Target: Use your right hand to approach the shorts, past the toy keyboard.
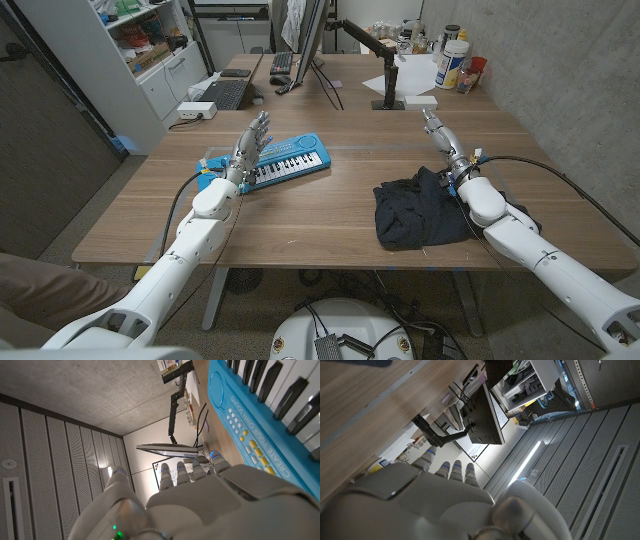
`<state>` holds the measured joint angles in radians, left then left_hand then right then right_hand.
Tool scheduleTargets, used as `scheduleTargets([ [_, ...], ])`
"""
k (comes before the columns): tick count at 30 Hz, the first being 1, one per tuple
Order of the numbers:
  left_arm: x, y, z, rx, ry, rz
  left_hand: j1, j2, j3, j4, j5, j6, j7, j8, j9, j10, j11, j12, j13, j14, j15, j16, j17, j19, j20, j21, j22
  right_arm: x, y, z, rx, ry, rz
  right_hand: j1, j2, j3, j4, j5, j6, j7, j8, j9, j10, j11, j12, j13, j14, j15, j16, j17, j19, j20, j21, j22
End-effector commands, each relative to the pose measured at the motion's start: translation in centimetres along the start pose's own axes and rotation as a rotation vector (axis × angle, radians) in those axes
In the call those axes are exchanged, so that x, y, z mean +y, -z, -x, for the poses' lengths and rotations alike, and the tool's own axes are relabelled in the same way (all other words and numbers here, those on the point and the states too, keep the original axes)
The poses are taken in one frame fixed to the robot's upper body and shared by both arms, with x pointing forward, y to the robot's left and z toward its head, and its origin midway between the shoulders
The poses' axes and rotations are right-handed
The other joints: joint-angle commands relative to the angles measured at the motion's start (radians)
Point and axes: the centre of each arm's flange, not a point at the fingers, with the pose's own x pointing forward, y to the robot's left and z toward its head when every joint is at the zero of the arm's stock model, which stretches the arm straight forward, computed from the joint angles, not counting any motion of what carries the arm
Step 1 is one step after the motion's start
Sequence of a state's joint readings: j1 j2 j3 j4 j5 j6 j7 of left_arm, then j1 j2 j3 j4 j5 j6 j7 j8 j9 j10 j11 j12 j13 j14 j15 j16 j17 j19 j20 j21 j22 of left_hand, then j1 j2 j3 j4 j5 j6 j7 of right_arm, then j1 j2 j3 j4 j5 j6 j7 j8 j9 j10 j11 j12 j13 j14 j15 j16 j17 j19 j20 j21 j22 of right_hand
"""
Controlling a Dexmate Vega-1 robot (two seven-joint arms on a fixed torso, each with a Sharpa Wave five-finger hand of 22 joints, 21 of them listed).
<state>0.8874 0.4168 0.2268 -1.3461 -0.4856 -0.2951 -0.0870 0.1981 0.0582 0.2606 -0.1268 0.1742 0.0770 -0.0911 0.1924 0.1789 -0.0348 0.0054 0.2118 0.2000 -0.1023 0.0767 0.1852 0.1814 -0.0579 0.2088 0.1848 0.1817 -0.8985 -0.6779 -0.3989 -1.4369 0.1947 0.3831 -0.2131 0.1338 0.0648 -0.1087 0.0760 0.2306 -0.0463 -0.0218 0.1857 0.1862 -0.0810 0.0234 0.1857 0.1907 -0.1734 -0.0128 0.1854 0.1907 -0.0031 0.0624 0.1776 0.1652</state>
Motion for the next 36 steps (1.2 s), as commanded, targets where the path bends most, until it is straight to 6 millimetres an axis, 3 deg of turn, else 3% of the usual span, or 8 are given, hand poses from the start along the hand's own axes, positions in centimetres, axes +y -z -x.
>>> scheduleTargets([
  [1,-0.2,0.2,0.0,0.0,0.004,0.007,0.009,0.001,0.006,-0.003,0.006,0.002,-0.006,0.002,0.004,-0.008,-0.001,0.0,-0.001,-0.012,0.001,-0.001,0.003,-0.006,0.005,0.005,0.0,-0.5,-0.2,0.6,0.002,-0.039,0.095,0.014,-0.002,-0.003,-0.003,0.005,-0.004,-0.005,0.009,0.003,-0.01,-0.002,0.002,0.003,-0.036,-0.005,-0.001,0.003,-0.006,-0.001,-0.001,0.004],
  [21,-0.5,0.1,-0.3,-0.006,0.002,0.005,0.008,0.0,0.007,-0.003,0.005,0.003,-0.006,0.001,0.004,-0.009,-0.006,0.001,-0.001,-0.016,0.004,0.0,0.003,-0.006,0.005,0.007,0.0,-1.5,-0.8,1.2,-0.008,-0.118,0.25,0.016,0.0,-0.003,-0.003,0.004,-0.011,-0.007,0.006,0.003,-0.02,-0.003,0.003,0.002,-0.045,-0.015,0.0,0.003,-0.018,-0.001,-0.001,0.003],
  [26,-0.4,0.1,-0.3,-0.008,-0.002,0.006,0.008,0.0,0.007,-0.003,0.005,0.002,-0.006,0.0,0.004,-0.008,-0.007,0.001,-0.001,-0.016,0.004,0.0,0.003,-0.006,0.005,0.008,0.0,-1.4,-0.9,1.2,-0.008,-0.116,0.281,0.015,0.001,-0.003,-0.003,0.004,-0.006,-0.008,0.009,0.003,-0.014,-0.001,0.007,0.002,-0.039,-0.027,0.005,0.003,-0.009,-0.02,0.005,0.003],
  [36,-0.4,0.1,-0.5,-0.005,0.003,0.006,0.008,0.0,0.007,-0.003,0.005,0.002,-0.006,0.0,0.004,-0.009,-0.007,0.001,-0.001,-0.017,0.004,0.001,0.003,-0.006,0.005,0.008,0.0,-1.5,-1.5,1.3,-0.03,-0.134,0.38,0.016,0.002,-0.004,-0.003,0.004,-0.003,-0.006,0.01,0.003,-0.012,-0.001,0.009,0.002,-0.039,-0.027,0.005,0.002,-0.007,-0.033,0.007,0.003],
])
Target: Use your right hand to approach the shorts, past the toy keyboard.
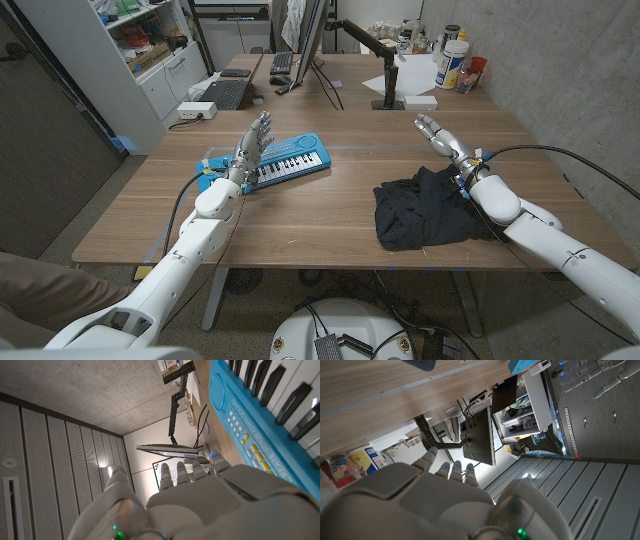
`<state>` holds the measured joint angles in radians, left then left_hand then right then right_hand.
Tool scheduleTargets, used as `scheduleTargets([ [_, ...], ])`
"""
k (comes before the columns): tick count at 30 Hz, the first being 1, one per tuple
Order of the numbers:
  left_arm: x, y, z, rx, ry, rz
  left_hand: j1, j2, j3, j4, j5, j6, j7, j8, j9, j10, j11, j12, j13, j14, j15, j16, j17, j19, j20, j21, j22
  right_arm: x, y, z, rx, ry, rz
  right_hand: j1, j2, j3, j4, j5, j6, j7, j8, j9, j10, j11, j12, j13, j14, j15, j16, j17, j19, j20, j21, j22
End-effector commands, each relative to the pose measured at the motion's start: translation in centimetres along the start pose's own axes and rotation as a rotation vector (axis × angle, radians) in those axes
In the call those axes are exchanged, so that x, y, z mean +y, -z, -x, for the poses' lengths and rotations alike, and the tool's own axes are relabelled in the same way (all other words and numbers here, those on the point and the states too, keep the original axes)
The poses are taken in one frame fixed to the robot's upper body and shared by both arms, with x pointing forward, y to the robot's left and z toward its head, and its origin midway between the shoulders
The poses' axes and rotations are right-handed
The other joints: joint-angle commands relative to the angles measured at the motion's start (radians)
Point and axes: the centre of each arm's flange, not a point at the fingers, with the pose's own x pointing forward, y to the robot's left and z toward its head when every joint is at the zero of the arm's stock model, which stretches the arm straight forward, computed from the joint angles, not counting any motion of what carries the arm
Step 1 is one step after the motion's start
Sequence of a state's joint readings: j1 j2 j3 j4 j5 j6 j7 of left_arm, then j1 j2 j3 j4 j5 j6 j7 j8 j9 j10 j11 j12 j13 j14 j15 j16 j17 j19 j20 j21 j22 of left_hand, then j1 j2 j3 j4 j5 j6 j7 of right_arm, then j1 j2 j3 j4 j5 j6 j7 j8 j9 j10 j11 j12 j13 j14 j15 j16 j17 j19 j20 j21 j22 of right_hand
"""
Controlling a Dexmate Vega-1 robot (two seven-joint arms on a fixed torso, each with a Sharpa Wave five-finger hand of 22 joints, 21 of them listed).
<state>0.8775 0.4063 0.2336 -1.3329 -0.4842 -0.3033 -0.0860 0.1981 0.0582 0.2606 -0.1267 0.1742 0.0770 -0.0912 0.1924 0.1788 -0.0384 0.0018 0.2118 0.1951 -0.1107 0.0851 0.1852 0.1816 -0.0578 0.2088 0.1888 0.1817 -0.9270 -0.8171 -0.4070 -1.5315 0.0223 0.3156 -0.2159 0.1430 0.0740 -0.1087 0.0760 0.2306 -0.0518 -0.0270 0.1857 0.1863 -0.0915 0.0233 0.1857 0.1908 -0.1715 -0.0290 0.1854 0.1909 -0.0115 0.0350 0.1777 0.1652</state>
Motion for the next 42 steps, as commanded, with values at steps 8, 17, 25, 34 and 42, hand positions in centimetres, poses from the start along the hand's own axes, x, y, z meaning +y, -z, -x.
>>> scheduleTargets([
  [8,0.0,-0.1,-0.1,0.001,0.001,-0.005,0.008,0.0,0.007,-0.003,0.005,0.002,-0.006,-0.001,0.004,-0.004,-0.002,0.002,0.003,-0.009,-0.003,0.002,0.003,-0.007,0.005,0.004,0.0,-0.8,-0.9,0.6,-0.025,-0.033,0.159,0.006,-0.007,-0.004,-0.002,0.003,0.0,-0.008,0.009,0.003,-0.006,-0.006,0.008,0.001,-0.046,-0.013,0.005,0.002,-0.005,0.004,0.005,0.003],
  [17,0.3,0.2,0.4,0.025,-0.013,-0.031,0.006,-0.001,0.007,-0.002,0.005,0.002,-0.005,-0.001,0.004,-0.005,0.002,0.002,0.003,-0.004,0.001,0.004,0.003,-0.008,0.005,0.005,0.0,-1.1,-1.2,0.4,-0.043,-0.065,0.223,0.006,-0.007,-0.005,-0.002,0.003,0.001,-0.002,0.009,0.003,-0.012,-0.005,0.007,0.001,-0.05,-0.011,0.004,0.002,-0.008,0.004,0.005,0.003],
  [25,0.6,0.2,0.6,0.023,-0.022,-0.029,0.005,-0.001,0.006,-0.001,0.005,0.002,-0.005,-0.001,0.004,-0.005,0.001,0.002,0.003,-0.005,0.002,0.004,0.003,-0.009,0.005,0.005,0.0,-1.4,-1.6,0.6,-0.061,-0.087,0.274,0.006,-0.006,-0.006,-0.002,0.002,-0.005,-0.004,0.007,0.003,-0.015,-0.006,0.006,0.001,-0.052,-0.011,0.004,0.002,-0.01,0.007,0.004,0.003],
  [34,0.3,0.3,0.6,0.031,-0.013,-0.03,0.004,-0.002,0.006,0.0,0.005,0.002,-0.005,-0.002,0.004,-0.004,0.003,0.003,0.003,-0.007,0.002,0.003,0.003,-0.01,0.005,0.005,0.0,-2.0,-1.7,1.6,-0.075,-0.124,0.329,0.008,-0.006,-0.005,-0.003,0.002,-0.001,-0.008,0.008,0.003,-0.011,-0.008,0.009,0.001,-0.05,-0.01,0.006,0.001,-0.009,0.009,0.005,0.003],
  [42,0.2,0.4,0.6,0.029,-0.012,-0.033,0.001,-0.001,0.006,0.001,0.006,0.003,-0.004,-0.002,0.004,-0.008,0.005,0.002,0.003,-0.023,0.001,-0.001,0.004,-0.015,0.005,0.004,0.0,-2.4,-1.7,2.3,-0.075,-0.143,0.364,0.009,-0.006,-0.005,-0.003,0.002,0.001,-0.013,0.009,0.003,-0.01,-0.007,0.009,0.001,-0.051,-0.01,0.006,0.001,-0.009,0.012,0.006,0.003],
])
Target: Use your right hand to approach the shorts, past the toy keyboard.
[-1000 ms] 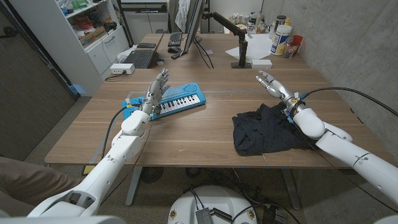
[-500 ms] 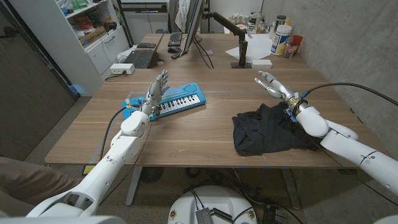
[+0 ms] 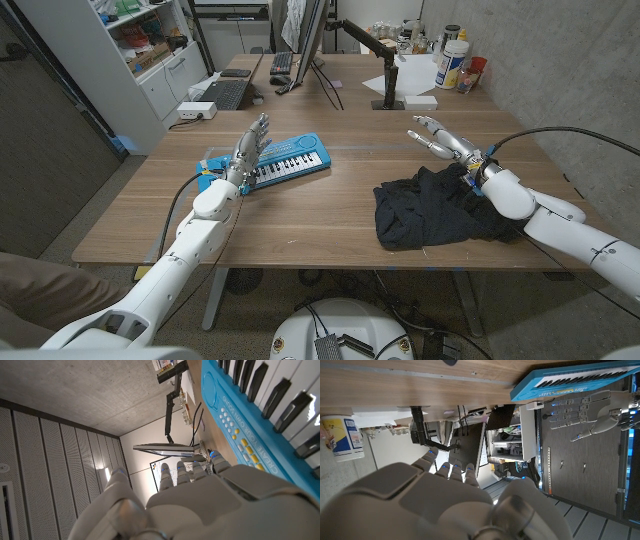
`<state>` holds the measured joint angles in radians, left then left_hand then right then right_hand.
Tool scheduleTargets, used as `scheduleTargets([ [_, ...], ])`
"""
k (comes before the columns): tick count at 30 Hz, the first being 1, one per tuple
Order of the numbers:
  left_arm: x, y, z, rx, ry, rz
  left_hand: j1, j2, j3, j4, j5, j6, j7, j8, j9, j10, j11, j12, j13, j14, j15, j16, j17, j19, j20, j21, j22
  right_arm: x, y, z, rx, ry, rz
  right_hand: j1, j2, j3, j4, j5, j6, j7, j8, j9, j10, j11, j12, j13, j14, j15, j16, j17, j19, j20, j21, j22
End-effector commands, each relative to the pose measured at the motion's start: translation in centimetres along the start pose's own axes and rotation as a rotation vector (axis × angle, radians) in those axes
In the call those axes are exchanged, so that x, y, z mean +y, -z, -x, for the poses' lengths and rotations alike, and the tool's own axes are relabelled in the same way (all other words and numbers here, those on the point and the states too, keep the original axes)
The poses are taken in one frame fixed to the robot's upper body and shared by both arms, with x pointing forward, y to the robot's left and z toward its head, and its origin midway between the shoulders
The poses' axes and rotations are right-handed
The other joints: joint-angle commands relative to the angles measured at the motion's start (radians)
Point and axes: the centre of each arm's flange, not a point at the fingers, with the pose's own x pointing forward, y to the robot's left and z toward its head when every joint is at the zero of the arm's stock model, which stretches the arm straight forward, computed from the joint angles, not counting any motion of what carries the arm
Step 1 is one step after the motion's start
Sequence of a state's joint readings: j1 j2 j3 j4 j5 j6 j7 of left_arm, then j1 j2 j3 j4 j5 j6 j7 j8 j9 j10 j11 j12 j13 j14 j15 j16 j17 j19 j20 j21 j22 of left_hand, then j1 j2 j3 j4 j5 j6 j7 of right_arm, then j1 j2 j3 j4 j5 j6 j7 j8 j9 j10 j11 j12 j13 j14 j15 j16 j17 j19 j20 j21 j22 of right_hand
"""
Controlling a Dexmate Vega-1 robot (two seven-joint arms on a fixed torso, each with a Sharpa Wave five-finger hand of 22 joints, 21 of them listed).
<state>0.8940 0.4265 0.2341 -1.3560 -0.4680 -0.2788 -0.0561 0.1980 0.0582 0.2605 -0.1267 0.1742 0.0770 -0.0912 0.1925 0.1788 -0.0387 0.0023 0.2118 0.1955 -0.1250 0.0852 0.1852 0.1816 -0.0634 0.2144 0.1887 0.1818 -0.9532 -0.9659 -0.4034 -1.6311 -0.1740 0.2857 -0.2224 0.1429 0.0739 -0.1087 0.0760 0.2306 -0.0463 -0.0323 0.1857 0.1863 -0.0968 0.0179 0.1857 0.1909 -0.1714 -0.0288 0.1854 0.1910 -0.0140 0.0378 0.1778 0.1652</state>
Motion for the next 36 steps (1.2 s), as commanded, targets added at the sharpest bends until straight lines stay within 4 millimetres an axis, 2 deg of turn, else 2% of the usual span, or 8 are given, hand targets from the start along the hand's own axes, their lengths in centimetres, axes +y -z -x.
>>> scheduleTargets([
  [1,-0.2,0.3,0.1,0.005,0.002,-0.001,0.001,-0.001,0.006,0.001,0.006,0.004,-0.005,-0.002,0.004,-0.008,0.004,0.002,0.003,-0.01,0.001,-0.001,0.004,-0.009,0.0,0.004,0.0,-0.6,0.0,1.4,-0.014,-0.04,0.073,0.009,-0.005,-0.005,-0.003,0.002,-0.005,-0.008,0.009,0.003,-0.005,-0.002,0.01,0.001,-0.051,-0.01,0.006,0.001,-0.006,0.009,0.006,0.003],
  [18,-0.4,0.2,-0.2,0.0,0.014,0.001,-0.002,0.0,0.006,0.003,0.006,0.0,-0.003,-0.003,0.004,-0.013,0.005,0.001,0.003,-0.019,0.0,-0.001,0.004,-0.017,0.0,0.003,0.0,-0.9,-0.4,2.1,-0.027,-0.086,0.138,0.012,-0.005,-0.005,-0.005,0.001,-0.003,-0.013,0.01,0.003,-0.004,-0.005,0.011,0.001,-0.051,-0.01,0.007,0.001,-0.006,0.014,0.007,0.003],
  [36,-0.7,0.0,-1.0,-0.004,0.033,-0.006,-0.003,0.0,0.006,0.004,0.006,0.0,-0.002,-0.003,0.004,-0.013,0.004,0.001,0.003,-0.019,0.002,0.001,0.004,-0.019,-0.001,0.004,0.0,-1.8,-0.9,3.3,-0.06,-0.089,0.291,0.015,-0.004,-0.004,-0.006,0.001,-0.001,-0.017,0.011,0.003,-0.003,-0.007,0.012,0.001,-0.051,-0.01,0.008,0.0,-0.006,0.015,0.007,0.003],
])
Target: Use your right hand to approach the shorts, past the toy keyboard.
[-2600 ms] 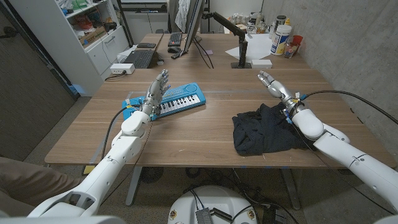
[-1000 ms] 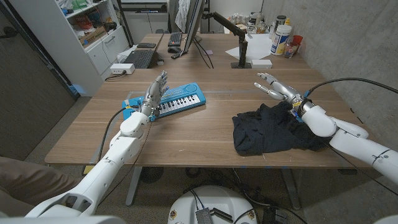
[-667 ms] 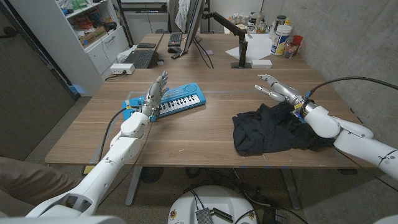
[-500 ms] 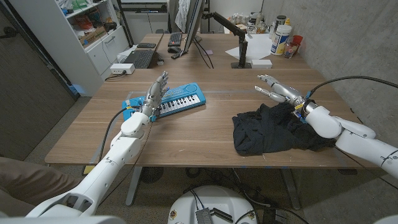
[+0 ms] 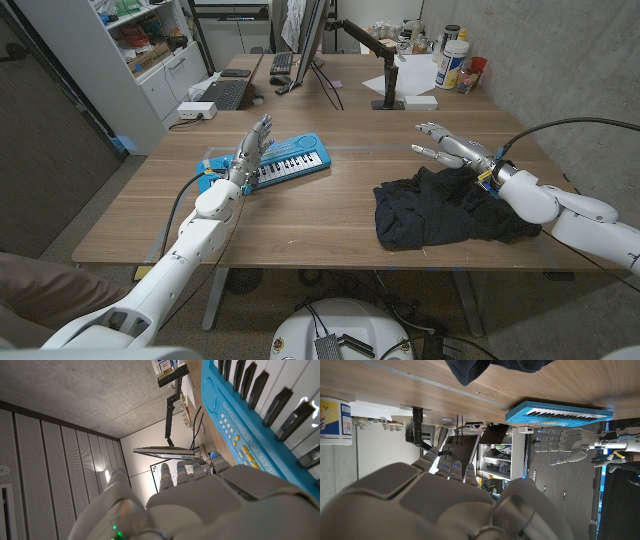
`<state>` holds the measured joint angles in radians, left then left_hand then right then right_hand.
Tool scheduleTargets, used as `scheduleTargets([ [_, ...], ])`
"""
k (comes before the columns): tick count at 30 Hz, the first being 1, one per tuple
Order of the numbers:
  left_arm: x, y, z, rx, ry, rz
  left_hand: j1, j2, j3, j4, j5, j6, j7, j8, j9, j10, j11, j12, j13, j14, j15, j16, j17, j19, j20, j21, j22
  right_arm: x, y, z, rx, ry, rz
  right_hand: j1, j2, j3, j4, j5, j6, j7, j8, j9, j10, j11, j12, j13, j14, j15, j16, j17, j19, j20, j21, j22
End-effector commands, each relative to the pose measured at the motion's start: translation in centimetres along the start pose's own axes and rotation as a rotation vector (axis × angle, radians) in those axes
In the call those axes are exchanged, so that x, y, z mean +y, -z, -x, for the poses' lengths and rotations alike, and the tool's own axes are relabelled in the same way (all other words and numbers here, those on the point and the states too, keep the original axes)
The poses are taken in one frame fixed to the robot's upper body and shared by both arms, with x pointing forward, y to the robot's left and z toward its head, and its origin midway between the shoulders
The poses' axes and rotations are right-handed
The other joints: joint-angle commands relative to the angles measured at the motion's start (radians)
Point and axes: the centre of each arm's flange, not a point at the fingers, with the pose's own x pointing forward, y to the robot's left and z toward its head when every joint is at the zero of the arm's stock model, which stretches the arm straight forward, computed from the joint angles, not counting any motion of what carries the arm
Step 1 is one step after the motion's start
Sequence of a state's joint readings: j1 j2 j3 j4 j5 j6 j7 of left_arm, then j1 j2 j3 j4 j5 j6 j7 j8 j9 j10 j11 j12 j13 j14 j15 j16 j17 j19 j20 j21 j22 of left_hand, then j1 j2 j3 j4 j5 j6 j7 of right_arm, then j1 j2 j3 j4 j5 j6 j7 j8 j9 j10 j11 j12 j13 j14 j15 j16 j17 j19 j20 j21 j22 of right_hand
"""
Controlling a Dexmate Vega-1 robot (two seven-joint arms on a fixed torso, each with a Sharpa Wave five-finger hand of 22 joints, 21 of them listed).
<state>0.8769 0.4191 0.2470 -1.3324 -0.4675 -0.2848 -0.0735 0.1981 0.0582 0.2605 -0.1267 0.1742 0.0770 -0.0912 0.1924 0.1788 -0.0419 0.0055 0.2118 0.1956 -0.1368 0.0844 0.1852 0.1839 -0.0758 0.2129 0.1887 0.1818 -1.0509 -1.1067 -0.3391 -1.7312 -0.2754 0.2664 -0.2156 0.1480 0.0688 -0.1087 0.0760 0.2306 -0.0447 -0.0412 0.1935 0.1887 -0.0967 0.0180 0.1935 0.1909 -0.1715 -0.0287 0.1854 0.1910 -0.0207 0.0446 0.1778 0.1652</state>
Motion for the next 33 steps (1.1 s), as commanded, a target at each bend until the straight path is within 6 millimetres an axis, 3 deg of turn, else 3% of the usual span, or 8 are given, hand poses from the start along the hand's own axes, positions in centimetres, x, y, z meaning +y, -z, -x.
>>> scheduleTargets([
  [1,-0.2,-0.2,-0.5,-0.007,0.013,-0.009,-0.004,0.0,0.006,0.004,0.006,0.0,-0.002,-0.003,0.004,-0.01,0.003,0.001,0.003,-0.007,0.003,0.001,0.001,-0.007,0.001,0.004,0.0,-0.5,-0.2,0.7,-0.021,0.005,0.1,0.01,0.002,-0.004,-0.006,0.001,-0.002,-0.009,0.003,0.001,-0.003,-0.007,0.004,0.0,-0.051,-0.01,0.008,0.0,0.001,0.009,0.007,0.003],
  [33,-0.6,-0.6,-1.2,-0.032,0.035,-0.005,-0.01,-0.004,0.003,0.005,0.006,0.002,-0.001,-0.003,0.004,-0.008,0.003,0.004,0.003,-0.008,-0.001,0.003,0.001,-0.006,0.001,0.007,0.0,-1.3,0.4,3.1,-0.024,-0.116,0.235,0.016,0.003,-0.003,-0.01,-0.002,0.0,-0.015,0.003,0.002,-0.008,-0.008,0.003,0.001,-0.052,-0.006,0.008,0.0,0.0,0.018,0.007,0.003],
])
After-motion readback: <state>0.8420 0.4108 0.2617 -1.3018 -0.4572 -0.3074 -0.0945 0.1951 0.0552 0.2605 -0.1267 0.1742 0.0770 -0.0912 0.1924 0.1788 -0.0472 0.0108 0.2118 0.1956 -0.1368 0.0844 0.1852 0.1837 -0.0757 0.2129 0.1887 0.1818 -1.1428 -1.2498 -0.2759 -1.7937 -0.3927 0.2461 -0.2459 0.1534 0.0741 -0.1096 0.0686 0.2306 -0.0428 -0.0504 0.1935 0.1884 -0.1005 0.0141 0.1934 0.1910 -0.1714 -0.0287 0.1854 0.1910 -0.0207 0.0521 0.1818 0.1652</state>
